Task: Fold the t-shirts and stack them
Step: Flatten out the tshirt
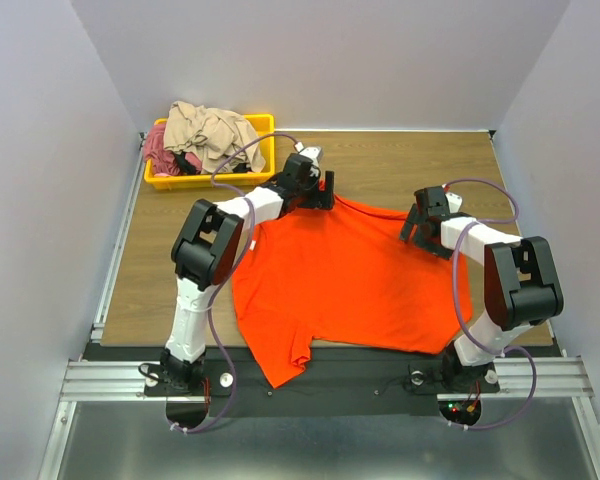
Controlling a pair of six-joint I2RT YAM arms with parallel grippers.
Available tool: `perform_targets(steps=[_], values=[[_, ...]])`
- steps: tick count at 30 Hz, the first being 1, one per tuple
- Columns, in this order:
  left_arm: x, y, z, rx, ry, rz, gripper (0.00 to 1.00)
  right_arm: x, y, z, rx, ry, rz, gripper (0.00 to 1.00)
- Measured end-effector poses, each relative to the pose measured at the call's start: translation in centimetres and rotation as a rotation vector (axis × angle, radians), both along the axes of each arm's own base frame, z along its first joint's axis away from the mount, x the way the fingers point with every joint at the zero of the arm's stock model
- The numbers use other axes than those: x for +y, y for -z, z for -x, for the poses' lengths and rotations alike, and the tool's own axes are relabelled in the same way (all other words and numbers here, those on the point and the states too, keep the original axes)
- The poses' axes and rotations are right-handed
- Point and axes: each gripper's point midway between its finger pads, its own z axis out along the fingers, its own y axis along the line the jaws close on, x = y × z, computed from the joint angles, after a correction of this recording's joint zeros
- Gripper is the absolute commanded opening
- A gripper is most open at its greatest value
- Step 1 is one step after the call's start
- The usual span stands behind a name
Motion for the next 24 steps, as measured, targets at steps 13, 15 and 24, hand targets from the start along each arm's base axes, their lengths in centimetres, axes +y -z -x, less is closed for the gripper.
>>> perform_targets(steps=[13, 15, 24], values=[[-0.5, 1.3, -4.6, -0.022, -0.084, -0.043, 0.99, 0.1, 0.0, 0.0, 0.001, -0.006, -0.005, 1.0], [-0.4, 1.7, -5.0, -0.021, -0.094, -0.052, 0.99, 0.1, 0.0, 0.0, 0.001, -0.007, -0.005, 1.0], [0.4, 1.2, -8.5, -0.061, -0.13, -0.083, 0.99, 0.2, 0.0, -0.1, 0.0, -0.011, -0.006, 1.0]])
